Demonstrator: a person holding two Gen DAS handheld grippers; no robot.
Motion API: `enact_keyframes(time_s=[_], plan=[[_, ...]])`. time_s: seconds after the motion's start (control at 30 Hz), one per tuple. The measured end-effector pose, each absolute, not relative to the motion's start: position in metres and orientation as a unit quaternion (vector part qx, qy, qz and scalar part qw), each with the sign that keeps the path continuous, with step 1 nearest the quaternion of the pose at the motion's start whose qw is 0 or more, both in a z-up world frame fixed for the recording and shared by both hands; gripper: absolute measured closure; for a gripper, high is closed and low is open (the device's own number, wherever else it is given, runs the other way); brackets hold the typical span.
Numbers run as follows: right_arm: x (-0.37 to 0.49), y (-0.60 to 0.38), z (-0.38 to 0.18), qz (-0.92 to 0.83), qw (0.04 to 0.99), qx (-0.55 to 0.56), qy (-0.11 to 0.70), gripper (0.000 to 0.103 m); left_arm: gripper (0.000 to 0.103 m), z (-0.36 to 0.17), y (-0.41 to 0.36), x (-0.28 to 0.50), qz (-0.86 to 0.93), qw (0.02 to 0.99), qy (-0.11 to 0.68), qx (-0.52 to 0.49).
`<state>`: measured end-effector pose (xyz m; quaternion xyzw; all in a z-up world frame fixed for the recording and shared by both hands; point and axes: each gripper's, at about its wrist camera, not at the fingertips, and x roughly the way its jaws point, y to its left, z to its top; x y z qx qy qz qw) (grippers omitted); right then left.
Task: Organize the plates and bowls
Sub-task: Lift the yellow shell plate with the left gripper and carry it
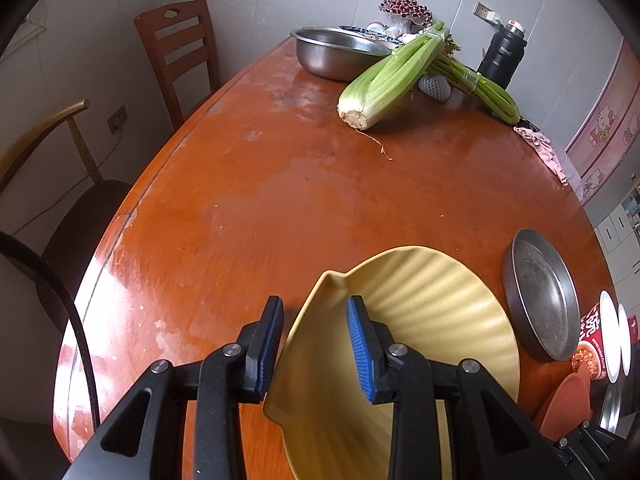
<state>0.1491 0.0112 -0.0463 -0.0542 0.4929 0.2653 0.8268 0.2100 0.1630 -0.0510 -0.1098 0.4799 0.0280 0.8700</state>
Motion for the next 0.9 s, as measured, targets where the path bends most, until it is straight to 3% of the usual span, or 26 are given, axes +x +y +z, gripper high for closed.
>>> enact_keyframes(time_s=[0.2, 0.37, 0.57, 0.9], plan=[[0.149, 0.007, -0.046, 0.271, 0.824, -0.032, 0.496, 0.047, 0.069, -0.049, 0.165, 0.207, 0.021, 0.87, 0.479, -0.114], [0.149, 0.001, -0.042, 0.271, 0.827, -0.025, 0.492, 0.047, 0.057, -0.043, 0.17, 0.2, 0.028, 0.875, 0.47, -0.118], [0.141, -0.007, -0.032, 0.266, 0.837, -0.022, 0.477, 0.047, 0.05, -0.031, 0.172, 0.184, 0.044, 0.882, 0.455, -0.113], [0.127, -0.031, -0.008, 0.262, 0.855, -0.013, 0.448, 0.047, 0.048, -0.003, 0.153, 0.15, 0.042, 0.896, 0.429, -0.106]])
